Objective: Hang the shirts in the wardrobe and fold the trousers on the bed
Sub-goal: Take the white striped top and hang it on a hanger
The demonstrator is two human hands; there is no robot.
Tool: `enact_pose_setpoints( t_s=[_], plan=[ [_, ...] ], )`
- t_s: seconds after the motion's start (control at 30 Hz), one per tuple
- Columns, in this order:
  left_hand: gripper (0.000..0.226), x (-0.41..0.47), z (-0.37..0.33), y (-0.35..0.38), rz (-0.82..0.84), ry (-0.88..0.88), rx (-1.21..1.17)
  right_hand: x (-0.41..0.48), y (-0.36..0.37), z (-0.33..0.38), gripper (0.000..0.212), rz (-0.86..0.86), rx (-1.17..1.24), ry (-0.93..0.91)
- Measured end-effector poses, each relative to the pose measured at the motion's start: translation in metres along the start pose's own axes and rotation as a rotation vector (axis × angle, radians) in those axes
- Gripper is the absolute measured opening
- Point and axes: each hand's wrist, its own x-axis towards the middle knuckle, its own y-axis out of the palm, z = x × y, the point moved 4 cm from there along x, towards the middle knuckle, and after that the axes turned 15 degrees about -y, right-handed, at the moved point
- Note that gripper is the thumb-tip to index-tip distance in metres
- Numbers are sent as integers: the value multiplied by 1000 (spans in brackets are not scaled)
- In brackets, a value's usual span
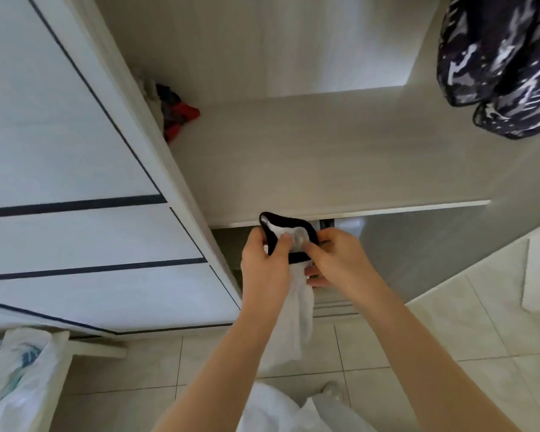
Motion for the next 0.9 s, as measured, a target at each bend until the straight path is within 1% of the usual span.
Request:
enact_pose_setpoints(
  t_s=[0.03, 0.1, 0.17, 0.23, 0.33, 0.43, 0.5, 0.67, 0.73, 0.8, 0.83, 0.9],
  plan=[
    [7, -4, -2, 10, 12, -7, -11, 2, -12, -2, 7, -18, 12, -27],
    [3, -9, -8, 22, 16, 12, -24, 4, -37, -3, 7, -76, 70, -54],
    [11, -9, -14, 27, -10, 40, 3, 5, -58, -3, 11, -125, 129, -57],
    [19, -8, -19, 29, -40, 67, 61, 7, -73, -2, 13, -128, 137, -85],
    [30, -9, -26, 33, -64, 113, 184, 10, -89, 2, 17, -130, 54, -180],
    [38, -9, -32, 35, -119, 168, 342, 13, -104, 5, 16, -119, 34, -255],
    [45, -7, -34, 34, -165, 196, 489, 16, -112, 9, 15, -102, 5, -302],
    [65, 4, -38, 33, -249, 158, 885, 18, -126, 24, 25, -57, 1, -465],
    [64, 4, -44, 34, -316, 209, 975, 18, -127, 31, 21, 24, -53, -513],
    [56, 3, -54, 35, -387, 321, 1024, 20, -127, 37, 20, 103, -152, -556],
    [48, 2, -60, 35, -399, 371, 1018, 22, -128, 39, 23, 119, -214, -577],
    [38, 5, -72, 30, -360, 414, 937, 27, -133, 42, 30, 101, -371, -614]
  ],
)
